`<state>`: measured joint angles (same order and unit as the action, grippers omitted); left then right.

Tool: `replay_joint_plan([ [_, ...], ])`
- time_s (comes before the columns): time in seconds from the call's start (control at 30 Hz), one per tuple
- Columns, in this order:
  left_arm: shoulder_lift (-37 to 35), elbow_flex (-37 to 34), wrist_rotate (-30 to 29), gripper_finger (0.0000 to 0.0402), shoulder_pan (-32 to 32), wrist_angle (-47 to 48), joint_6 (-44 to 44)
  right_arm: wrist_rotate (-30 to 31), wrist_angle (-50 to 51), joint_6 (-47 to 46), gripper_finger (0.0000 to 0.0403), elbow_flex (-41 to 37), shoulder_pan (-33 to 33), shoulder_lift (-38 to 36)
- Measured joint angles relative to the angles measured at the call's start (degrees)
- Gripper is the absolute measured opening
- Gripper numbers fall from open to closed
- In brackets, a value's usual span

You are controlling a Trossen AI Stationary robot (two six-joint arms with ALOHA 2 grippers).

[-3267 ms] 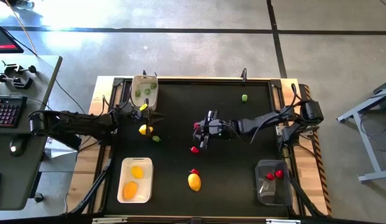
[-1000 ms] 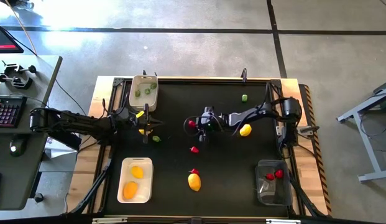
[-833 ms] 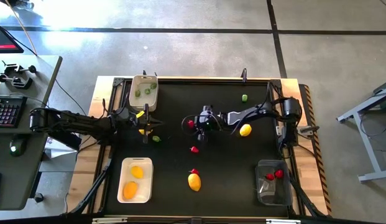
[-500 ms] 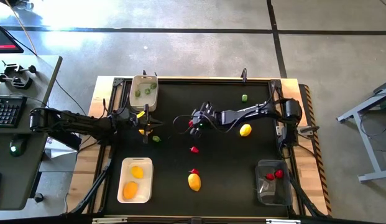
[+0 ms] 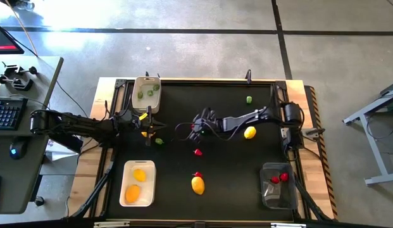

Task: Sort produce into baskets
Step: Put the red chili pepper into the black transparent bin

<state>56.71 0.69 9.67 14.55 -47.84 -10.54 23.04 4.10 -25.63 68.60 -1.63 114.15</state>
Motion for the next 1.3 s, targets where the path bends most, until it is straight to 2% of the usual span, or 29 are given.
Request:
replay_joint_plan([
  [0.33,0.0,0.0,0.0,0.0,0.02,0.0,-0.03,-0.59,-2.67,-0.02,0.0206,-0.05,-1.79,2.4],
  [0.57,0.0,0.0,0.0,0.0,0.02,0.02,-0.03,-4.07,-3.24,-1.71,0.0155,-0.07,-2.53,3.66],
  [0.83,0.0,0.0,0.0,0.0,0.04,0.35,-0.06,-5.7,-1.16,1.92,0.0075,0.54,-2.51,2.33],
  [0.93,0.0,0.0,0.0,0.0,0.04,0.39,-0.07,-8.9,5.45,3.02,0.0051,2.88,-2.15,-0.25],
  [1.1,0.0,0.0,0.0,0.0,0.04,0.39,-0.19,-10.79,26.82,2.84,0.0041,8.67,1.01,-5.13],
  [1.3,0.0,0.0,0.0,0.0,0.04,0.36,-0.21,-13.23,54.13,-7.04,0.0041,14.88,8.21,-11.49],
])
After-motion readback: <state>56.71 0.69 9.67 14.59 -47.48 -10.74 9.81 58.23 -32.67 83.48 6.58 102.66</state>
